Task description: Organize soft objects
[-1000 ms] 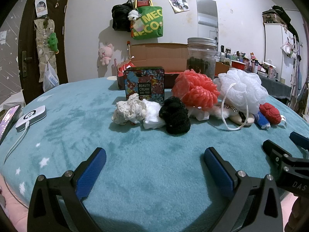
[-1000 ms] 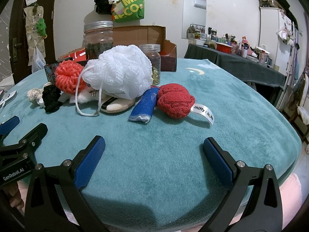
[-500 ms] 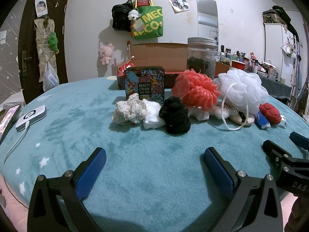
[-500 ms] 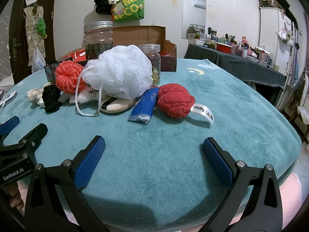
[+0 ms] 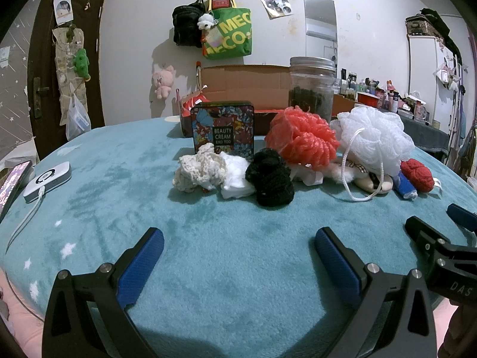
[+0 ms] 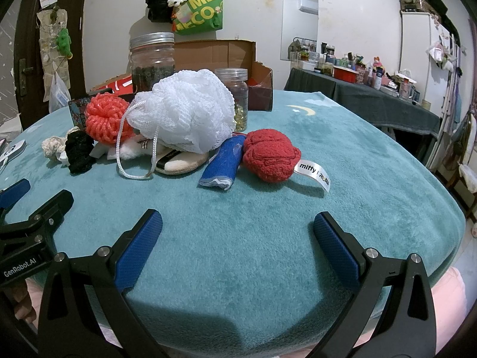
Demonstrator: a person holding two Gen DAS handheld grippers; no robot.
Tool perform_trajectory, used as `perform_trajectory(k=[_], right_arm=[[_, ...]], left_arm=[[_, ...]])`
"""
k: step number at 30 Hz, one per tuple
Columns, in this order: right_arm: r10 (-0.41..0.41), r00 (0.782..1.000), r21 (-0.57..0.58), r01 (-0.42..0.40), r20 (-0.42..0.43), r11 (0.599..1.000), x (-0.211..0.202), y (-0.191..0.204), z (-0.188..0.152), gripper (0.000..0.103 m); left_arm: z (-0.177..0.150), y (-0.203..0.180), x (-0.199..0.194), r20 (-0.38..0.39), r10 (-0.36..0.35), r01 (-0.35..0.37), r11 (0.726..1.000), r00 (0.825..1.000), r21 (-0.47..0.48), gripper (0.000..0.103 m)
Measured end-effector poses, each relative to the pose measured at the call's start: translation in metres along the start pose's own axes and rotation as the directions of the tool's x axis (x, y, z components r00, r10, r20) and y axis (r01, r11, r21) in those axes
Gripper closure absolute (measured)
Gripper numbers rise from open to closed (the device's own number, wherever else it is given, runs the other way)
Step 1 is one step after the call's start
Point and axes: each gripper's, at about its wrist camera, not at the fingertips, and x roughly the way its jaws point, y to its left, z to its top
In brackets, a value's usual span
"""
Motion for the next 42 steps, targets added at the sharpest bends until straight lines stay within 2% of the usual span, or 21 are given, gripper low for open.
perform_trajectory(k=[4,8,14,23,27,34,39,42], right_arm=[[0.001,1.000,0.002,-0.001,-0.003,1.000,-0.001,0.001,-0.001,0.000],[0.008,1.000,0.005,-0.008,-0.018,1.000,-0.002,0.001,0.002,0.000],[0.072,0.997,0.050,-0.070,-0.040,0.996,0.002,-0.012,0.016,0.000],[0.140,0.990,0.046,-0.140,0.005,0.989,0.004,-0.022,0.063,0.000],[0.178,0.984,0.030,-0.179,0.019,0.983,0.011,-0.023,0.084,0.000],[0.301,0.952,0.024,-0.300,-0.051,0.954,0.043,-0.020,0.111,0.000],[0.369,0.922,0.054,-0.365,-0.116,0.930,0.064,-0.022,0.116,0.000],[0.402,0.903,0.073,-0.395,-0.154,0.916,0.076,-0.022,0.117,0.000]], left_arm=[[0.003,-0.002,-0.003,-0.018,-0.004,0.004,1.000,1.000,-0.004,0.000],[0.014,0.001,-0.001,-0.042,-0.045,0.045,0.999,0.998,-0.004,0.000],[0.033,0.002,-0.003,-0.009,-0.086,0.086,0.996,0.996,-0.007,0.000],[0.079,-0.002,0.008,0.000,-0.159,0.159,0.987,0.987,0.029,0.000],[0.095,-0.003,0.019,-0.022,-0.191,0.192,0.981,0.981,0.035,0.000],[0.109,-0.007,0.042,-0.090,-0.219,0.225,0.973,0.972,0.058,0.000],[0.108,-0.014,0.055,-0.132,-0.227,0.239,0.967,0.965,0.085,0.005],[0.107,-0.016,0.060,-0.142,-0.235,0.250,0.964,0.961,0.093,0.013]])
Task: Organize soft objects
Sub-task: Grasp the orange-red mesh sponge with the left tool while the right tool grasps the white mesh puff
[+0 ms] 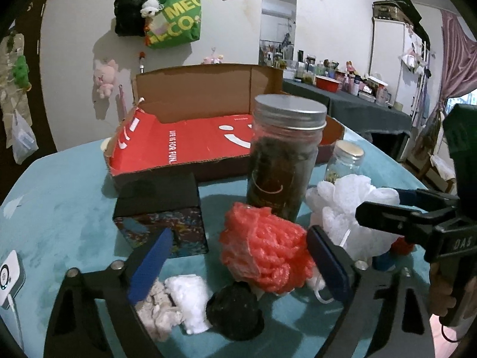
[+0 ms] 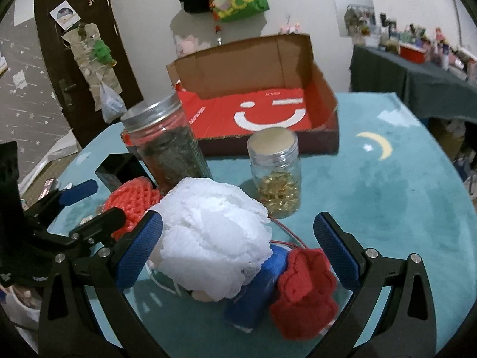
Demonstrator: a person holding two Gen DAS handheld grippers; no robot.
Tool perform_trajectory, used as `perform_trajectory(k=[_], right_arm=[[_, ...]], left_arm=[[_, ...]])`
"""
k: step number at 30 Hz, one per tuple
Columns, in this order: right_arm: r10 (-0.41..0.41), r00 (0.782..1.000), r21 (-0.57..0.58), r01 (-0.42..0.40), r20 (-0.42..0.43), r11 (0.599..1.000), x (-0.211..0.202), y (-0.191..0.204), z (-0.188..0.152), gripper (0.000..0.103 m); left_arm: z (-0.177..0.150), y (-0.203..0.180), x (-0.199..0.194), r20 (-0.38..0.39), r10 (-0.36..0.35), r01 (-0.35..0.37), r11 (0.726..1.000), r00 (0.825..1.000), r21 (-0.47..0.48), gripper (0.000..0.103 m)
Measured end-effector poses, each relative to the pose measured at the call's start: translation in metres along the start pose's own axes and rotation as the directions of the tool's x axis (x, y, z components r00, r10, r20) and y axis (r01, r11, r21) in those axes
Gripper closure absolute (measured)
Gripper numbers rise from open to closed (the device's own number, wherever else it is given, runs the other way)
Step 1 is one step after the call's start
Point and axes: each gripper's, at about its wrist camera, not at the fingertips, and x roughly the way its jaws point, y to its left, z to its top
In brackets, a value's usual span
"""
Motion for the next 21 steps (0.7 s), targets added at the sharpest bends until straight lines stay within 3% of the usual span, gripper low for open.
perform_trajectory(k=[3,5,6,7,8,10,13,21], right_arm=[[0.067,0.996,0.032,-0.065,-0.053,0.997,0.011,-0.005,0.001,0.000],[0.107,0.992,0.056,-0.103,-0.074,0.993,0.017,-0.009,0.002,0.007],[0.143,0.986,0.075,-0.137,-0.089,0.988,0.019,-0.011,0.001,0.018],[0.201,0.974,0.107,-0.190,-0.106,0.976,0.022,-0.013,0.000,0.036],[0.227,0.967,0.126,-0.212,-0.113,0.969,0.024,-0.014,-0.001,0.042],[0.216,0.972,0.110,-0.206,-0.095,0.972,0.019,-0.011,-0.002,0.053],[0.186,0.981,0.086,-0.181,-0.059,0.980,0.007,-0.005,-0.005,0.060],[0.060,0.997,0.008,-0.060,0.049,0.998,-0.024,0.018,-0.006,0.064]], left_arm=[[0.000,-0.001,0.007,-0.026,-0.038,0.038,0.999,0.999,0.011,0.029],[0.000,-0.001,0.011,-0.052,-0.094,0.095,0.995,0.994,0.006,0.050],[-0.001,0.000,0.013,-0.061,-0.117,0.117,0.993,0.991,-0.003,0.050],[-0.002,0.000,0.012,-0.056,-0.113,0.113,0.994,0.992,-0.010,0.052],[-0.002,0.001,0.010,-0.051,-0.117,0.116,0.993,0.992,-0.013,0.055],[-0.003,0.001,0.006,-0.043,-0.120,0.120,0.993,0.992,-0.012,0.060],[-0.003,-0.001,0.000,-0.032,-0.112,0.112,0.994,0.993,0.008,0.067],[0.004,0.001,-0.018,0.005,-0.127,0.127,0.992,0.992,0.014,0.076]])
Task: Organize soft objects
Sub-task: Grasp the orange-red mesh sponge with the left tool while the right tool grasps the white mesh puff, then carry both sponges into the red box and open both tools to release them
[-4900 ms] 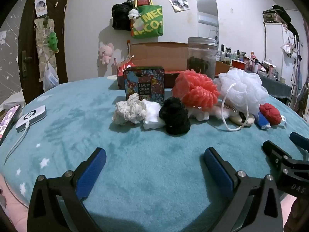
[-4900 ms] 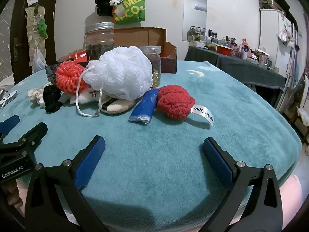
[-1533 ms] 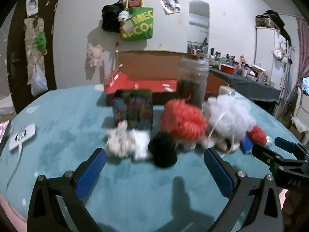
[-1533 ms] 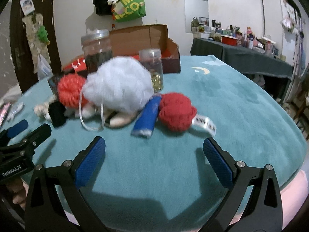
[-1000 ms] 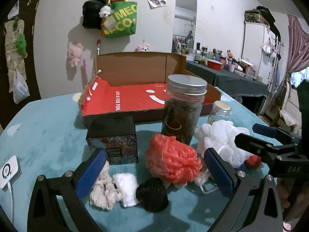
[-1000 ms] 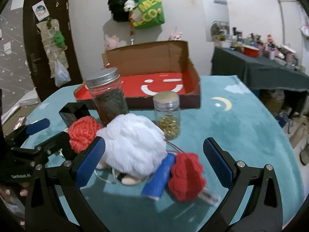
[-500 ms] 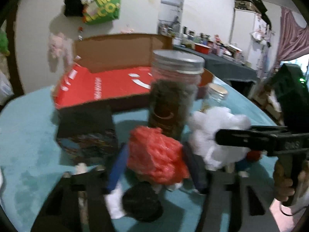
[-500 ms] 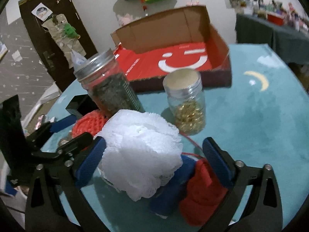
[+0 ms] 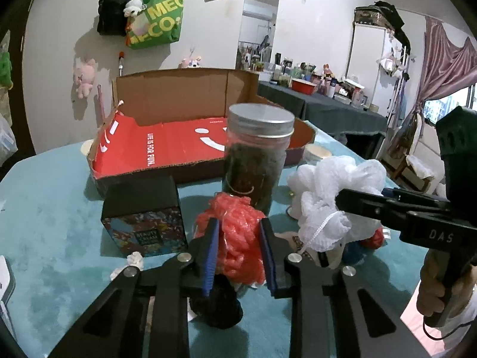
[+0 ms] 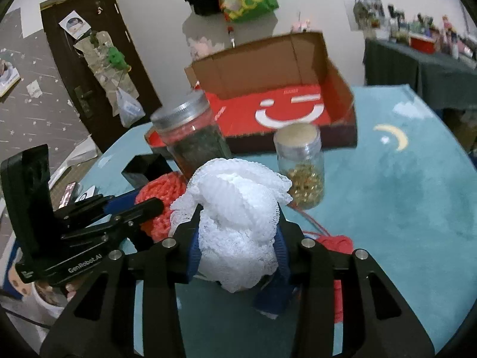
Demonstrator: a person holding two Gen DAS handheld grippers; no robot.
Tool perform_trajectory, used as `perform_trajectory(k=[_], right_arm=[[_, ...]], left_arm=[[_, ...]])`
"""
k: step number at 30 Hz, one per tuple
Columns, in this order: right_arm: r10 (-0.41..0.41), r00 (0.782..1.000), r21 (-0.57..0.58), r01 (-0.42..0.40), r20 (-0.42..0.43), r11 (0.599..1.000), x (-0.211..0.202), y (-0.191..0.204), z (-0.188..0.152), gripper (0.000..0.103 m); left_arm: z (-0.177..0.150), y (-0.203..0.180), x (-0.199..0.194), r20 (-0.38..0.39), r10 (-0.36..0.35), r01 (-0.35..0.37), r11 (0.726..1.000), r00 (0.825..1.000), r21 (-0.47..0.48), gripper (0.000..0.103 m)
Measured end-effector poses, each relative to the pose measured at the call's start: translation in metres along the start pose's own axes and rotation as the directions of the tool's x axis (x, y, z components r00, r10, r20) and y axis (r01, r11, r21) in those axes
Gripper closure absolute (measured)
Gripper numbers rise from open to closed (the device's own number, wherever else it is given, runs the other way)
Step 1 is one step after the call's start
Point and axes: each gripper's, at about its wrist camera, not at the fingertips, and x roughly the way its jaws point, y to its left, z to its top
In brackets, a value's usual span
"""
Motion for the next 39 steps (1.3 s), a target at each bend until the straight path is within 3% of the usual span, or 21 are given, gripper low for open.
perform_trajectory(k=[13,23,30,39], right_arm=[[-0.055,0.994,-0.056,0.061,0.098,0.997,-0.030,0.017,0.007,0.064],[-0.085,0.977,-0.124,0.111,0.197,0.986,-0.057,0.028,0.037,0.064],[-0.077,0.975,-0.195,0.119,0.210,0.973,-0.047,0.029,0.085,0.064],[-0.090,0.990,-0.269,0.115,0.106,0.956,0.026,0.022,0.157,0.064]], left_arm=[[0.011,-0.004,-0.039,0.094,0.016,-0.018,1.000,0.995,0.021,0.078],[0.050,0.005,-0.056,0.164,0.049,-0.057,0.997,0.985,0.047,0.078],[0.095,0.018,-0.039,0.158,0.058,-0.073,0.993,0.986,0.095,0.078],[0.154,0.037,0.027,0.054,0.074,-0.083,0.980,0.996,0.178,0.078]])
